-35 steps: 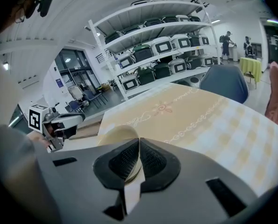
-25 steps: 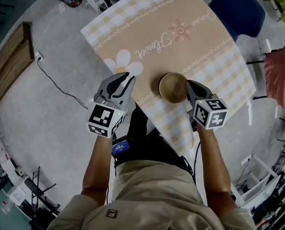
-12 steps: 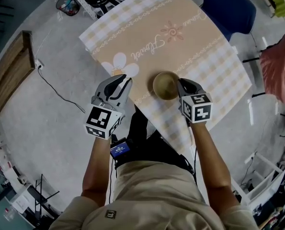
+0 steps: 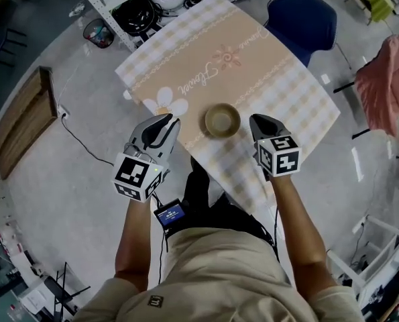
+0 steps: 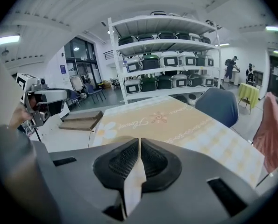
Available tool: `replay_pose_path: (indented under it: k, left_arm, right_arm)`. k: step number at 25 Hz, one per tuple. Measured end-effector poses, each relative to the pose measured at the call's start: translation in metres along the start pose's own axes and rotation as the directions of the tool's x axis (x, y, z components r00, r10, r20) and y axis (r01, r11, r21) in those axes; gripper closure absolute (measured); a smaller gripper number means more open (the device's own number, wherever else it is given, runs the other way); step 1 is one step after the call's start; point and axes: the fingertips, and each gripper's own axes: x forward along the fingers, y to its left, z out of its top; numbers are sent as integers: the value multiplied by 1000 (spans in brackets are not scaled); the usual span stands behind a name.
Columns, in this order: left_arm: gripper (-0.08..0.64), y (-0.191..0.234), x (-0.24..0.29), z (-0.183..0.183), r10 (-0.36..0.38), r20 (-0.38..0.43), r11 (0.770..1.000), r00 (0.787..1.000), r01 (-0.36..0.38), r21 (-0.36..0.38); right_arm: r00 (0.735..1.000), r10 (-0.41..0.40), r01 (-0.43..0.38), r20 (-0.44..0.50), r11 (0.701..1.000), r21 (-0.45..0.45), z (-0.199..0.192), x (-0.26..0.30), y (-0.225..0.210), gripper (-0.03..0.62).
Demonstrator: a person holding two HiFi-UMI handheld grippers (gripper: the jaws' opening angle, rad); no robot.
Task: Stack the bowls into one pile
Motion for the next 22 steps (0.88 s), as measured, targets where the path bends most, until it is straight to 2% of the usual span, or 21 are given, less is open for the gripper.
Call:
replay_pose_path:
  k: [5,11,16,22]
  left_arm:
    - [498,-35,-22,35,-40,36,998,999,38,54]
    - [514,-82,-57,81,-84,80,991,993,75,110]
    - [544,-115,-91,122,-123,122,980,985,101,171]
    - [552,-148,-128,168,-164,189,970,968,123,210]
  right_arm:
    - [992,32,-32,126,999,-4,29,-60,7,580]
    - [963,87,-75,255,996,-55,61,-148,26,588]
    - [933,137,-92,334,985,-147,92,-218,54,589]
    - [894,217,-112,393,955,-274,123,-288,99,589]
